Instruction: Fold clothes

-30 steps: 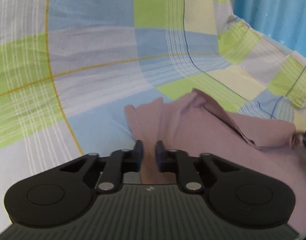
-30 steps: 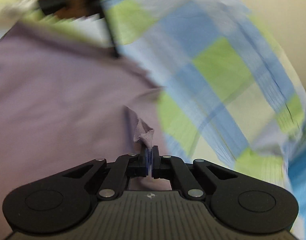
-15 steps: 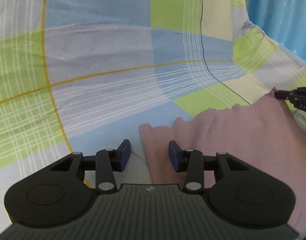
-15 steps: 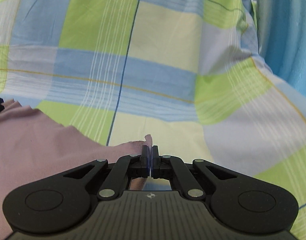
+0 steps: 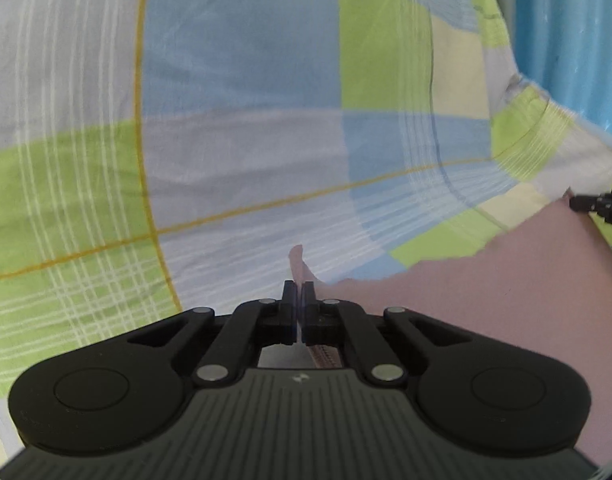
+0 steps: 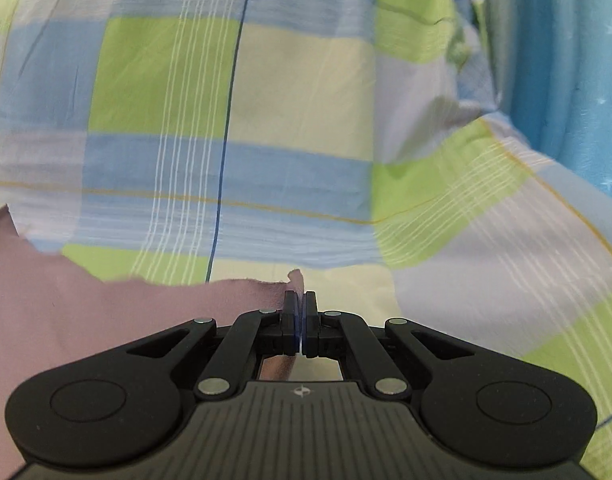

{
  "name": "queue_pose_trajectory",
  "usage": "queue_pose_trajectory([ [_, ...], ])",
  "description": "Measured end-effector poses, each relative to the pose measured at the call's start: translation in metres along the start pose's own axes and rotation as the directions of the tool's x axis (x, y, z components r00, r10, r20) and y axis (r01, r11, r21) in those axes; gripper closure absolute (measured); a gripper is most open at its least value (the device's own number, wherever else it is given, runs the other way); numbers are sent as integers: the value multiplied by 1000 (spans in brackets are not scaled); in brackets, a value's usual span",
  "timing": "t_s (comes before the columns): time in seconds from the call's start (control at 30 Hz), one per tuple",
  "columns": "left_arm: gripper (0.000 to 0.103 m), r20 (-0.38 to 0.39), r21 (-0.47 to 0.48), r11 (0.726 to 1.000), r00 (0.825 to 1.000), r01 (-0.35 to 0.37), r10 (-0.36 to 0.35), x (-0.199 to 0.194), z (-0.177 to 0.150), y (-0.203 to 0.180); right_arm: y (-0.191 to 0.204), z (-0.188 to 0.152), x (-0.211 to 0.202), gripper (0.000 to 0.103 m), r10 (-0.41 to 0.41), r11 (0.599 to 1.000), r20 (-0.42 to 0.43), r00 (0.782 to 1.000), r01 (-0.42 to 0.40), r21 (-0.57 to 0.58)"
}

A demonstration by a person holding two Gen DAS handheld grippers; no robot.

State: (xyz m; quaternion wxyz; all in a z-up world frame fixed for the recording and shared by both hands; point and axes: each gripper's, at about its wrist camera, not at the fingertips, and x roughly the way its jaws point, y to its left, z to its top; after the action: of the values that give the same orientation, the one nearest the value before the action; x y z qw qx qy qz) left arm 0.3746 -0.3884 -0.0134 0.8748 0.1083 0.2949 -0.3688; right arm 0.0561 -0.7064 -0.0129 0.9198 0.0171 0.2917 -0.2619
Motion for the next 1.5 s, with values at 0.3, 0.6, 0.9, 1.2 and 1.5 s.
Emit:
queue_pose_trajectory([
  [0.3,84,5,-5,999,999,-52,52,-43,-21,8,-21,-29,-46,87,3,994,-79,997,5,109],
  [0.6,47,-80,-30,981,978,189,-191,-148,-70,-58,11,-91,-196,72,114,984,-87,990,-101,145],
  [0.9,103,-208,11,983,962,183,-177,-166,-110,-103,58,-127,-236,67,138,987,-148,979,-123,105],
  [1.2,103,-226,39,999,974,15,-6,-204,-140,-49,74,-144,-266,66,165,982,-171,971,-147,116],
  [1.5,69,-95,237,963,990,126,-106,-276,-142,-87,189,-177,-322,66,332,920,-154,931,-355,-163],
])
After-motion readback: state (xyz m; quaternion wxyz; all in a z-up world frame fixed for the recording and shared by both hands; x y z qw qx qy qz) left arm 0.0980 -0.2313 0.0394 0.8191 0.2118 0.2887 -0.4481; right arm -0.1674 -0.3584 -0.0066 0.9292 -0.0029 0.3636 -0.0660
